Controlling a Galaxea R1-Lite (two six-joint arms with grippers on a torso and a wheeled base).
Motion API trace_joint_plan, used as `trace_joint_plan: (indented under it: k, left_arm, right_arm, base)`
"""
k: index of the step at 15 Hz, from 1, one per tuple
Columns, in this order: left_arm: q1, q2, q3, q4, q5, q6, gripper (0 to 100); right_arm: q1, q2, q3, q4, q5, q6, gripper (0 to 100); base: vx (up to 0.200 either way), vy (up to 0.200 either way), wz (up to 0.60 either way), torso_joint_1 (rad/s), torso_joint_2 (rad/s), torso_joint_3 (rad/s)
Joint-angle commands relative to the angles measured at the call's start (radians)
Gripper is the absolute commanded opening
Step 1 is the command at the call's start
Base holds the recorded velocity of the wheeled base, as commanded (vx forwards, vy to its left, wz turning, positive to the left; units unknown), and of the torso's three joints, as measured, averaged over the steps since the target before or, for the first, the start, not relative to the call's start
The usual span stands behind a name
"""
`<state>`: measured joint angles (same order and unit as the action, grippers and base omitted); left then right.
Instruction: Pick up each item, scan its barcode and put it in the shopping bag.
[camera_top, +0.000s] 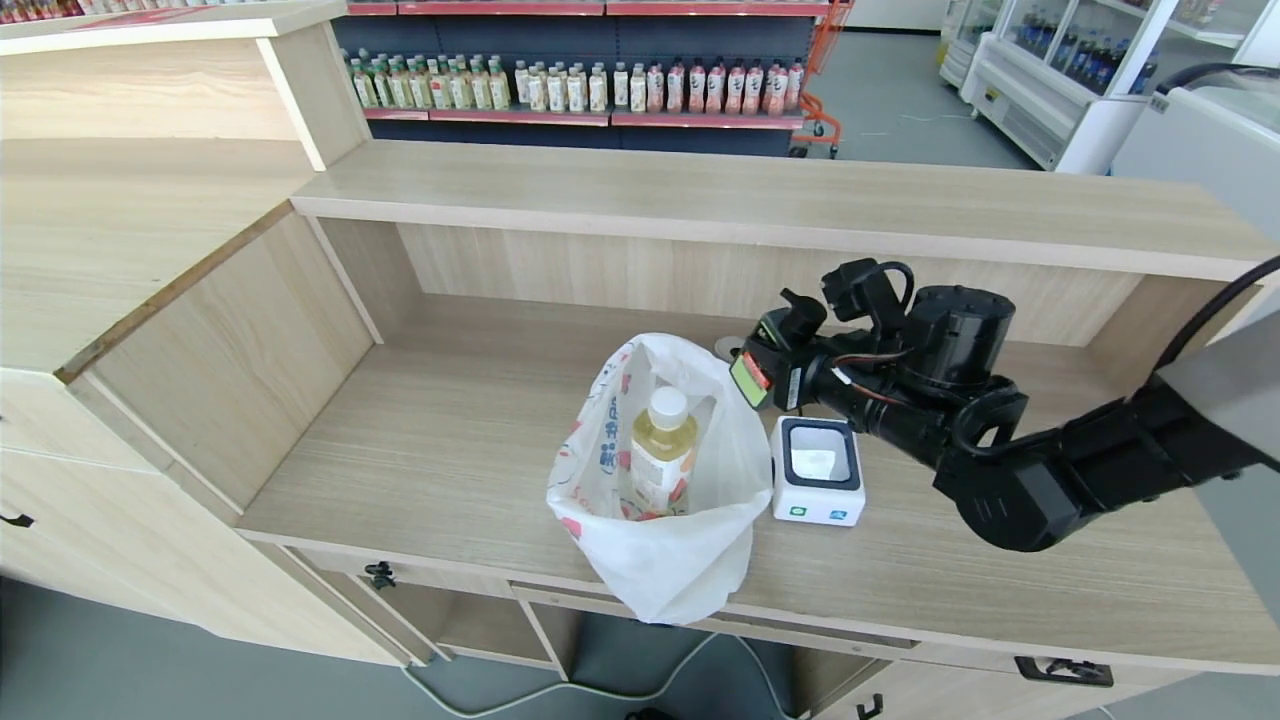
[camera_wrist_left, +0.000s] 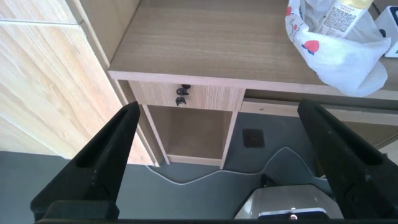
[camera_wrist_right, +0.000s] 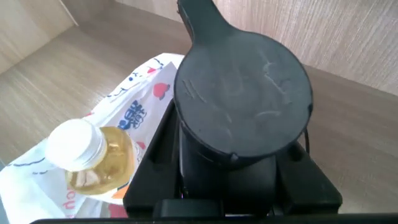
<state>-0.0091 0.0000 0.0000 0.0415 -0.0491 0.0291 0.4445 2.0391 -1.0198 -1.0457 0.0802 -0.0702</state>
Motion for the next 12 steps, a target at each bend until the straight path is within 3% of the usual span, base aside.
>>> trace_joint_plan:
  k: [1,3,8,12]
  left_arm:
    - [0.0,0.002,0.0,0.0,0.0,0.0,100]
    - [0.0,0.002,0.0,0.0,0.0,-0.002,100]
    - [0.0,0.002,0.0,0.0,0.0,-0.002,100]
    - [0.0,0.002,0.0,0.0,0.0,-0.002,100]
  right_arm:
    - [0.0,0.104,-0.094,0.009,0.001,-0.008,0]
    - [-0.009,0.165,-0.155,0.003,0.001,-0.01,0]
    - [-0.021,0.207,-0.16,0.009,0.012,0.001,0]
    - [-0.012,0.263,-0.204,0.024,0.092,0.003,0]
  base:
    - [0.0,0.0,0.0,0.0,0.0,0.0]
    - [0.0,0.0,0.0,0.0,0.0,0.0]
    - [0.0,0.0,0.0,0.0,0.0,0.0]
    - [0.0,0.0,0.0,0.0,0.0,0.0]
